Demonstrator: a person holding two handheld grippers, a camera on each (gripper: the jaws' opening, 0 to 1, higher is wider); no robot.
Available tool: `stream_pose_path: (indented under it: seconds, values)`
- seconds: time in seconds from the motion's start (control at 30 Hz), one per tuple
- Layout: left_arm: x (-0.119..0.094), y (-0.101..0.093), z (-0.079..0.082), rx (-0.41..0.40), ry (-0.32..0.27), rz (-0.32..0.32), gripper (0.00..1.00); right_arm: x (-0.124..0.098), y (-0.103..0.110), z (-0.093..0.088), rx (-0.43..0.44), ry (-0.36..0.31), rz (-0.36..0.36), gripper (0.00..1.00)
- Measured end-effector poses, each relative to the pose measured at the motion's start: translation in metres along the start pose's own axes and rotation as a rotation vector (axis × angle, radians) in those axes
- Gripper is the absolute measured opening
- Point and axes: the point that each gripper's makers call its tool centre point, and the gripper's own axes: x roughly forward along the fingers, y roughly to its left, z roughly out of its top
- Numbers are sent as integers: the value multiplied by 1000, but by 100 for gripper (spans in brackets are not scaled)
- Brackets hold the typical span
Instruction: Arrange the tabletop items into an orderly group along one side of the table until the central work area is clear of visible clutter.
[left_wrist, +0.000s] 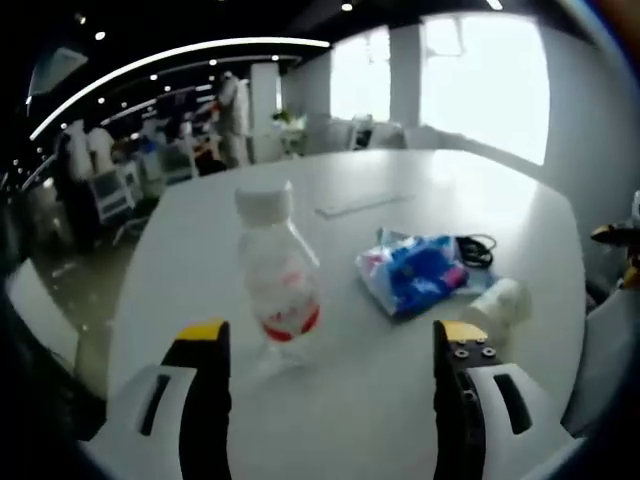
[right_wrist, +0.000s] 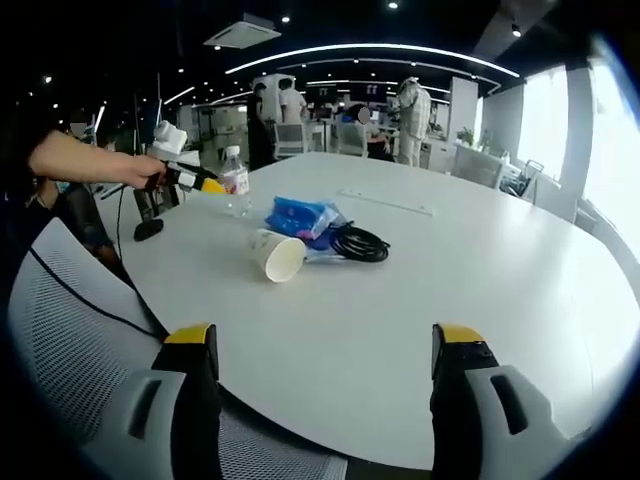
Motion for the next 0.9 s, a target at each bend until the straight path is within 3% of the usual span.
stream_pose_path:
  seconds: [0.37, 0.63, 0.9]
  values:
    - [-36, -20, 4, -4, -37, 12, 92, 0, 2, 0, -13, 4, 14, 88]
    - [-62, -48, -4, -13, -30, 16, 100, 1, 1, 1, -14, 8, 15, 88]
    - [-96, -75, -9, -6, -39, 25, 100, 2, 2, 1, -21, 20, 25, 88]
